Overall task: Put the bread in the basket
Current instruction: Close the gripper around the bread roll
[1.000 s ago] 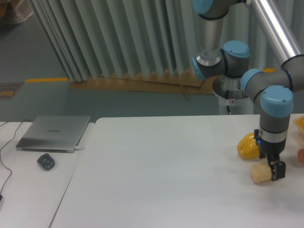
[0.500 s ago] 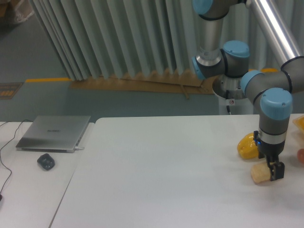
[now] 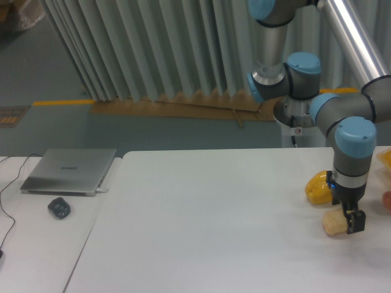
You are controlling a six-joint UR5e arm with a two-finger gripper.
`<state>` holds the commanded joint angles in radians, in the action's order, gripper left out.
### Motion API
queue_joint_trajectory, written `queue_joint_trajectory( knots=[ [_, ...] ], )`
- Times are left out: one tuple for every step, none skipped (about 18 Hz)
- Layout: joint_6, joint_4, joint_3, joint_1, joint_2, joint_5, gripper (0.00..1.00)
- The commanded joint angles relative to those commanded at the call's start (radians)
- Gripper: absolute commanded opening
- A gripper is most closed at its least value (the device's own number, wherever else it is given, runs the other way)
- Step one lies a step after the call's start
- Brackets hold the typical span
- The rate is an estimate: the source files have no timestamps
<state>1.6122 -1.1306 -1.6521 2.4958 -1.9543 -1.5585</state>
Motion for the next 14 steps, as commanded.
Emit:
queue_joint_trajectory(
  knots=[
    [0.0,0.0,0.0,0.0,-0.003,0.0,1.0],
    [0.002,0.0,0.0,0.0,-0.003,0.0,1.0],
    [0.002,0.0,0.0,0.0,-0.003,0.0,1.0],
    [0.002,0.0,0.0,0.0,-0.005,0.0,1.0],
    [0.002,0.0,0.0,0.0,-0.005,0.0,1.0],
    [0.0,0.0,0.0,0.0,-0.005,0.0,1.0],
    [0.0,0.0,0.002,0.0,-0.005,0.0,1.0],
    [0.002,0.0,0.002,0.0,-0.005,0.0,1.0],
    [0.002,0.0,0.002,0.0,-0.006,0.0,1.0],
    [0.0,0.0,0.002,0.0,-0.006,0.0,1.0],
    [0.002,0.0,0.002,0.0,-0.006,0.0,1.0],
    [0.0,0.0,0.002,0.0,-0.006,0.0,1.0],
    [0.0,0.0,0.002,0.0,-0.006,0.0,0.99],
    [0.0,0.0,0.002,0.0,-0.006,-0.002,0.94]
  ],
)
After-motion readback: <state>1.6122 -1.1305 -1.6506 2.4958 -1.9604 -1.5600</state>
